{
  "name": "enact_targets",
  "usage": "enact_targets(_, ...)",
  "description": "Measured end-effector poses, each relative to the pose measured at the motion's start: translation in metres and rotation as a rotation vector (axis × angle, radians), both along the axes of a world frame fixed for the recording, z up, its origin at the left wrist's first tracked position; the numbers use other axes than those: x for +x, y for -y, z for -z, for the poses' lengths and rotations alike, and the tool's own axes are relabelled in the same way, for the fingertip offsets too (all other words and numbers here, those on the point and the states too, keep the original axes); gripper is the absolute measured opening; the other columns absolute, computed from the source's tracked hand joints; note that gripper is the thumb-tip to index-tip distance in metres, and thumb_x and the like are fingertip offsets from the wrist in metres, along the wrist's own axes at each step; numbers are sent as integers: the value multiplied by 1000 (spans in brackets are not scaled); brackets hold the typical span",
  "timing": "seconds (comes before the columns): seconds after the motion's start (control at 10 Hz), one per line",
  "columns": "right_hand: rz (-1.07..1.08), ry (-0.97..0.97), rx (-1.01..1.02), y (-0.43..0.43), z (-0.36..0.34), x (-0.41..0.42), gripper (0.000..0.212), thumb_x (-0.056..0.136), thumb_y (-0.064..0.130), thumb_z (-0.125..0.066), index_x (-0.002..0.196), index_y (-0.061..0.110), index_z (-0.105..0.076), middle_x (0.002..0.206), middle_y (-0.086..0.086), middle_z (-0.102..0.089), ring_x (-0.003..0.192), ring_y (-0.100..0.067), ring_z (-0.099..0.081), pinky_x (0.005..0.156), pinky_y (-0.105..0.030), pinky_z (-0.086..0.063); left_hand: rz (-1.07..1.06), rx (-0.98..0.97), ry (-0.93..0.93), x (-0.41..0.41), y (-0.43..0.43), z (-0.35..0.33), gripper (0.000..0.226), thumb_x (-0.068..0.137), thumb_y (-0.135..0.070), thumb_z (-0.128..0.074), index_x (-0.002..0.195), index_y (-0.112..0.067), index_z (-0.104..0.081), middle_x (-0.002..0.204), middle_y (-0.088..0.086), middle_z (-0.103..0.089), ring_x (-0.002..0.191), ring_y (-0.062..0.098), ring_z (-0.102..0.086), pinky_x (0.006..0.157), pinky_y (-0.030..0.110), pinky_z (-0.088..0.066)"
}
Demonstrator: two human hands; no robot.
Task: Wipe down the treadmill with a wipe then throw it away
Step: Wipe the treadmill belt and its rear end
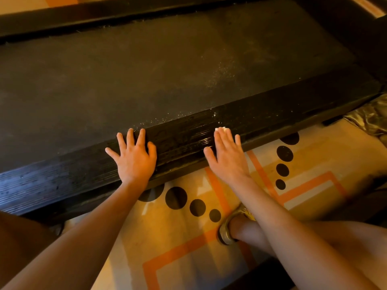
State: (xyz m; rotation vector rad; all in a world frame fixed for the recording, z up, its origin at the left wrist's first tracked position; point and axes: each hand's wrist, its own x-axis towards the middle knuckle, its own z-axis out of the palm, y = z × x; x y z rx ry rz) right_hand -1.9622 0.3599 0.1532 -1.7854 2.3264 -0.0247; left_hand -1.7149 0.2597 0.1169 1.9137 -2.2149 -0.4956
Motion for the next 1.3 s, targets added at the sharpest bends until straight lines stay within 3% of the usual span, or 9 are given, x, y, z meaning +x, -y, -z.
enact_targets(0.1,-185,65,-2,-19,4,26,75,105,61,-11,165,17,-2,172,0,6,157,-13,14,129,-41,5,-6,0,3,0,0,0,56,108,-50,-26,161,-31,-24,169,7,-20,157,36,-2,117,73,1)
enact_targets(0.2,-158,13,-15,-15,6,4,74,105,61,-11,164,19,-1,172,0,4,157,-14,13,129,-44,3,-7,1,5,0,0,1,56,108,-49,-27,161,-31,-25,169,7,-20,157,36,-2,117,72,2)
enact_targets(0.3,9,-23,-8,-7,1,-11,79,102,64,-8,165,16,-4,173,-4,0,158,-18,8,128,-42,5,-5,0,-2,0,1,1,56,108,-50,-27,161,-31,-25,169,7,-20,157,36,-2,117,72,2)
enact_targets(0.5,-234,106,-10,-24,6,37,75,106,60,-21,165,17,-2,172,0,6,157,-13,14,129,-38,0,-5,2,11,1,0,1,56,108,-50,-26,161,-31,-24,169,7,-19,157,36,-1,117,72,2)
enact_targets(0.7,-40,24,31,-7,-1,7,79,104,63,-16,164,16,4,172,-3,9,157,-17,14,128,-37,3,-2,5,-3,0,1,0,57,108,-50,-26,161,-31,-24,169,7,-18,157,36,-1,117,72,3)
enact_targets(0.8,-167,72,41,-21,1,27,79,104,64,-17,164,17,4,171,-1,11,156,-15,17,129,-38,3,-6,3,3,0,1,0,57,108,-50,-26,161,-31,-24,169,7,-18,157,36,-1,117,72,3)
enact_targets(1.0,-13,-28,51,-8,-4,-4,79,104,64,-14,164,15,2,172,-4,6,158,-18,11,129,-41,1,4,-1,14,-1,-1,0,56,108,-49,-26,161,-30,-26,169,7,-20,157,37,-3,116,73,1)
enact_targets(1.2,-240,78,8,-12,1,36,74,107,58,-22,165,15,-7,173,-3,-1,158,-17,8,129,-41,1,-5,-4,-1,0,-2,-1,55,108,-49,-27,160,-30,-28,168,7,-22,157,37,-4,117,73,1)
enact_targets(1.3,-113,19,4,18,-6,6,73,107,56,-21,164,13,-11,172,-6,-8,159,-20,1,129,-42,0,-5,-9,3,0,-2,-1,55,108,-48,-27,160,-30,-28,168,7,-22,157,37,-5,117,73,0)
